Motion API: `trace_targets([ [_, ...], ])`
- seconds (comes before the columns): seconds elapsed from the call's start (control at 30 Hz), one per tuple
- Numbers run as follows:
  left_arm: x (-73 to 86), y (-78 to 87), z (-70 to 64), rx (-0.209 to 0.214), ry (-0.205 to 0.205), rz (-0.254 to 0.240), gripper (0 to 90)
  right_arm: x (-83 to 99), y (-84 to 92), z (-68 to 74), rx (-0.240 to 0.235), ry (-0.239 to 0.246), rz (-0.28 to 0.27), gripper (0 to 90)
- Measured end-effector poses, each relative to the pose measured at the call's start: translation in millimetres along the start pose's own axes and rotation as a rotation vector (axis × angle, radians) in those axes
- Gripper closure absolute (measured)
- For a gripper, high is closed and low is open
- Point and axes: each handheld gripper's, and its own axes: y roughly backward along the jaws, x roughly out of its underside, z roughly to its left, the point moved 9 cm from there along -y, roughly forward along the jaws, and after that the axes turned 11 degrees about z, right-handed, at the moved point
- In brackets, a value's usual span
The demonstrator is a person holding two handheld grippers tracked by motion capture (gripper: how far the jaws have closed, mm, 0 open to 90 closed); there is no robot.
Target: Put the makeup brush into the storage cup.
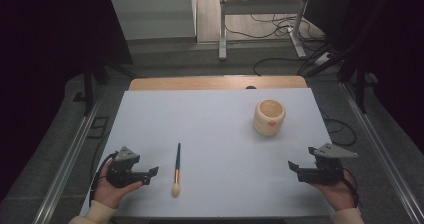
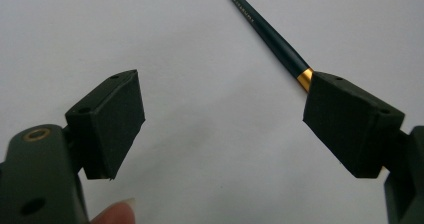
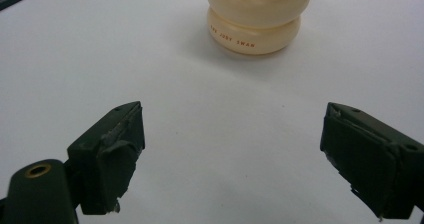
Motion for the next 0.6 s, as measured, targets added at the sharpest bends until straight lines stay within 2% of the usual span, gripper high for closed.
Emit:
trace_targets([
  [0.27, -2.6, 5.5, 4.4, -0.016, 0.010, -0.012, 17.1, -2.1, -3.9, 2.9, -0.017, 0.010, 0.006, 11.0],
  [0.4, -5.2, 4.6, 4.1, -0.018, -0.003, -0.011, 17.4, -4.2, -1.9, 0.3, 0.007, 0.013, 0.003, 11.0],
  [0.6, -2.5, 5.5, -2.4, -0.018, -0.047, -0.016, 17.2, -4.5, 2.7, -1.1, 0.025, 0.004, -0.001, 11.1],
])
